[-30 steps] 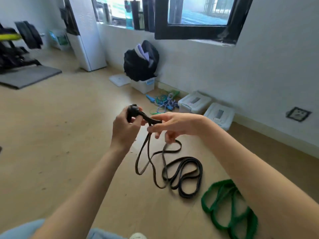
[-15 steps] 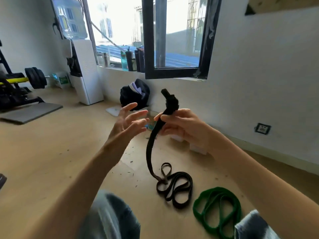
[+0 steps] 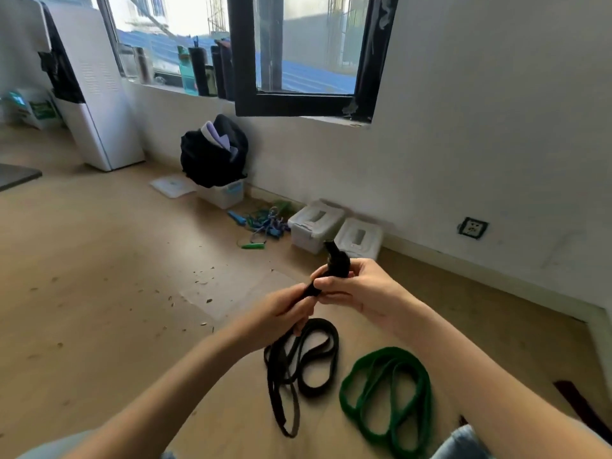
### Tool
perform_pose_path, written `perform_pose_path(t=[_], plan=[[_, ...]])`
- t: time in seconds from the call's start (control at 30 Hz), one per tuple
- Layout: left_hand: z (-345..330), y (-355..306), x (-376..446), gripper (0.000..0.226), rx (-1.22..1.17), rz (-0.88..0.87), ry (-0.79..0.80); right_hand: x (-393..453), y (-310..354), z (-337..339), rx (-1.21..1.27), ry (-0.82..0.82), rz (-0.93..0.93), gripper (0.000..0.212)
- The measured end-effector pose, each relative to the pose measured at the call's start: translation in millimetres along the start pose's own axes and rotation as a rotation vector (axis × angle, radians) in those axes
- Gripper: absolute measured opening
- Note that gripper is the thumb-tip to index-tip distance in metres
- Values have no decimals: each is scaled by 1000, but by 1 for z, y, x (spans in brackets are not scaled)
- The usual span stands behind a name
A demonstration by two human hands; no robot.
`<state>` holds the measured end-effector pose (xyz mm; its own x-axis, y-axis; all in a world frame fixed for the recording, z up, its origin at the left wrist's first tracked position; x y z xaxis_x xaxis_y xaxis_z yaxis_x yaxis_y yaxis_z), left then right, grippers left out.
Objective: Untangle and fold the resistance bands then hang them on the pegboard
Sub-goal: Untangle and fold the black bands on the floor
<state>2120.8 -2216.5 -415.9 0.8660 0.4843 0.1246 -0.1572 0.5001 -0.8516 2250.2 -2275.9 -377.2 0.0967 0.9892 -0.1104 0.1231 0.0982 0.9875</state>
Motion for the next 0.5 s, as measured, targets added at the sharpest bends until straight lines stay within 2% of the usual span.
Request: perform_pose_path(t=[0.07, 0.13, 0.17, 0.23, 0.27, 0.33, 0.37, 0.4, 0.5], plan=[[-6, 26, -4, 23, 86, 79, 51, 2, 5, 6, 69, -86, 31, 11], [-7, 54, -14, 25, 160, 231, 150, 0, 12, 18, 118, -182, 38, 12], [1, 62, -19, 25, 159, 281, 138, -2, 12, 24, 116, -228, 28, 12], [33, 63, -27, 21, 183, 305, -45, -5, 5, 30, 96, -288, -32, 14], [54, 54, -32, 20, 298, 247, -228, -5, -2, 28, 106, -290, -70, 13], [92, 22, -48, 22, 714, 50, -637, -4, -18, 17, 187, -239, -136, 9], [103, 5, -57, 26, 898, -19, -791, -2, -22, 11, 239, -203, -157, 7], [106, -9, -65, 29, 1023, -71, -868, 0, -22, 6, 281, -179, -163, 6], [98, -32, -72, 32, 1141, -146, -872, 3, -20, 9, 291, -228, -123, 4]])
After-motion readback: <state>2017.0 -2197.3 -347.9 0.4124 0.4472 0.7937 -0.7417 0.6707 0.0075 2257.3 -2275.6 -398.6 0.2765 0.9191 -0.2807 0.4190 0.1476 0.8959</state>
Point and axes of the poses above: each hand's wrist, its own x-axis towards the middle knuckle, its own z-axis out of the back of the hand, y = z × x, the point moved 4 cm from there along x, towards the middle knuckle, and after that the axes turned 1 degree about y, right-handed, at the moved point
